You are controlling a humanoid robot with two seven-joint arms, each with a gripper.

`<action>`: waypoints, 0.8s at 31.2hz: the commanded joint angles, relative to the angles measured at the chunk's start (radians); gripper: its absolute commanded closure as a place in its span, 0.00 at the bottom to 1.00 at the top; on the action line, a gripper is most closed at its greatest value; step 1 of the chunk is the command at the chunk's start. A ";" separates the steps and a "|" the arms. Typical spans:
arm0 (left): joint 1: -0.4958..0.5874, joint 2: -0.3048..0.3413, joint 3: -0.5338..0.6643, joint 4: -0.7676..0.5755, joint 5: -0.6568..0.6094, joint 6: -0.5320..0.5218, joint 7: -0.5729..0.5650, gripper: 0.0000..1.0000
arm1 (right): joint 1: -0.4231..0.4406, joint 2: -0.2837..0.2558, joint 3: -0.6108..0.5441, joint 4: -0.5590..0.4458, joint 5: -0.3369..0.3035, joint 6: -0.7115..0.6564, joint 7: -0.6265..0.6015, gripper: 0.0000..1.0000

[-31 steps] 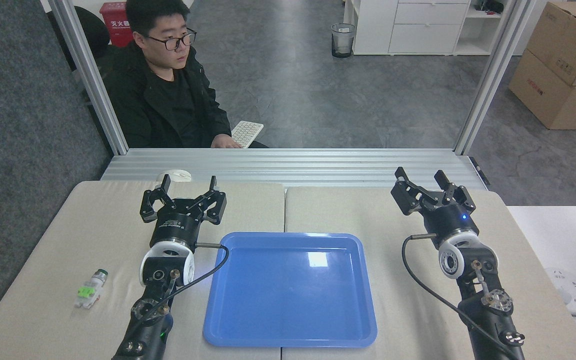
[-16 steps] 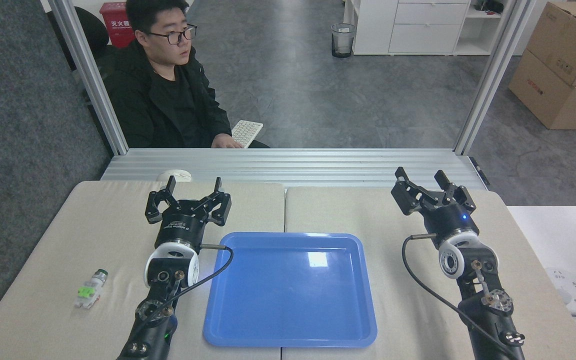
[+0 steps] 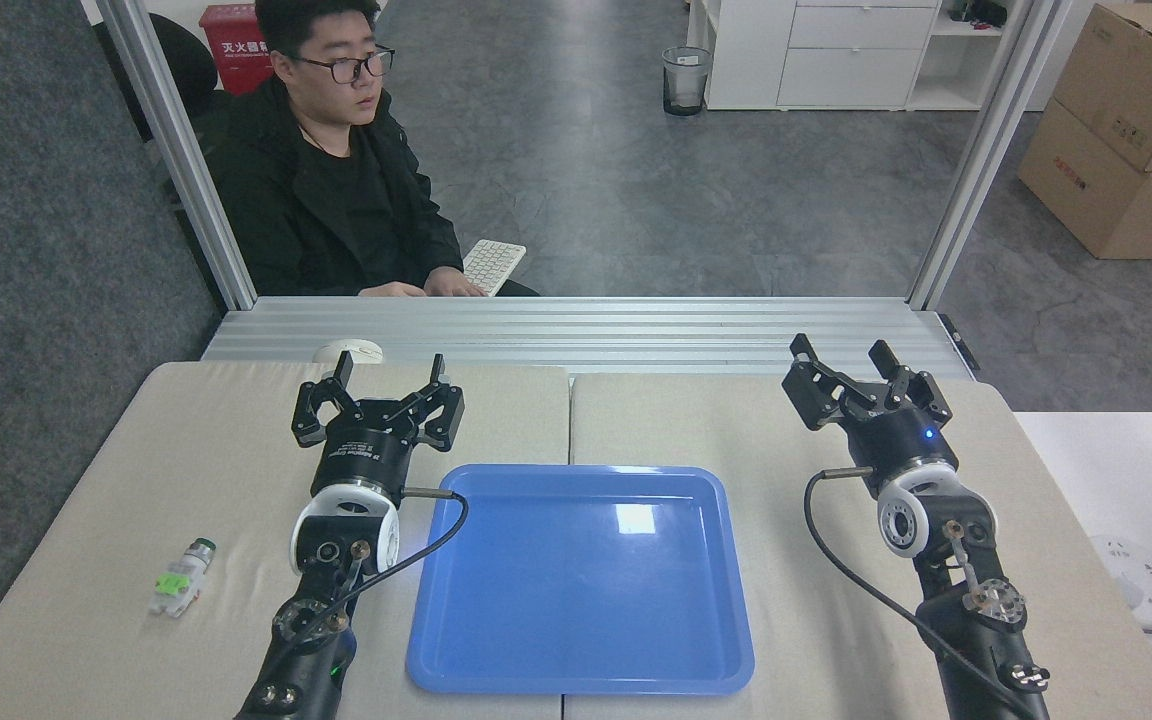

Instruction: Pick up switch part and place in tray

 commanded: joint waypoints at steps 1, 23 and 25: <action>-0.006 0.003 0.002 -0.003 0.001 -0.002 0.000 0.00 | 0.000 0.001 -0.001 0.000 0.000 0.000 -0.002 0.00; -0.017 0.051 0.007 -0.014 0.015 0.005 0.001 0.00 | 0.000 0.001 -0.001 0.000 0.000 0.000 -0.002 0.00; -0.011 0.056 0.007 -0.014 0.015 0.005 0.001 0.00 | 0.000 0.001 -0.001 0.000 0.000 0.000 -0.002 0.00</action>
